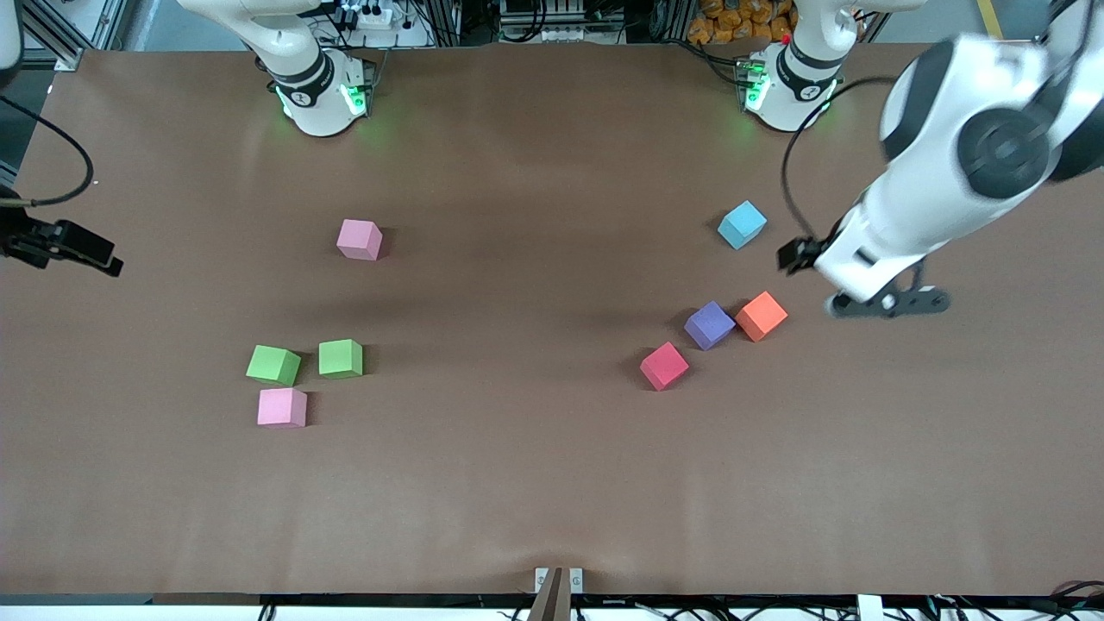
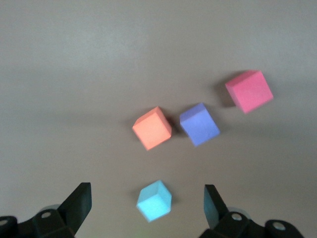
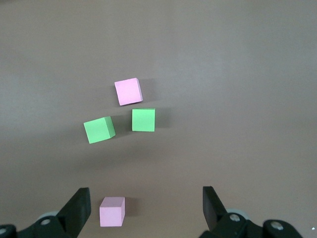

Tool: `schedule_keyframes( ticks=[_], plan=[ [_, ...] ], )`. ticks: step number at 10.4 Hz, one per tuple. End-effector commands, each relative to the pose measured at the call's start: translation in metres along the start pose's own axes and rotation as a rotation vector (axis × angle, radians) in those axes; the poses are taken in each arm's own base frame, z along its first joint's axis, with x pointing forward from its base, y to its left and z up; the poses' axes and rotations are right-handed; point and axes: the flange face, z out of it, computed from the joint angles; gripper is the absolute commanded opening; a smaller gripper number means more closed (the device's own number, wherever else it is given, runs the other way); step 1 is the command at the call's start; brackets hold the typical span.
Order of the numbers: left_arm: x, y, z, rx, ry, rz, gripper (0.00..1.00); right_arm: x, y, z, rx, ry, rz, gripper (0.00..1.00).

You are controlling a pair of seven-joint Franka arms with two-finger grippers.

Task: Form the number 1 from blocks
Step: 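Reach the left gripper toward the orange cube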

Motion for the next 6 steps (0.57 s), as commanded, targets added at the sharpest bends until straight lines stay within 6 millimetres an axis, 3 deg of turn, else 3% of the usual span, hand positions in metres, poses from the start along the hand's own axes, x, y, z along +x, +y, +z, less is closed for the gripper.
schedule_keyframes(
  ticks=[1,3,6],
  plan=[
    [0.015,0.003,0.049,-0.029,0.007,-0.126,1.00,0.014,-0.009,0.014,0.004,0.005,-0.006,1.00],
    [0.022,0.002,0.088,-0.032,0.003,-0.231,1.00,0.026,-0.011,0.032,0.001,0.005,-0.004,1.00],
    [0.001,-0.009,0.139,-0.050,0.038,-0.293,1.00,0.060,-0.014,0.091,-0.008,0.022,0.000,1.00]
  ],
)
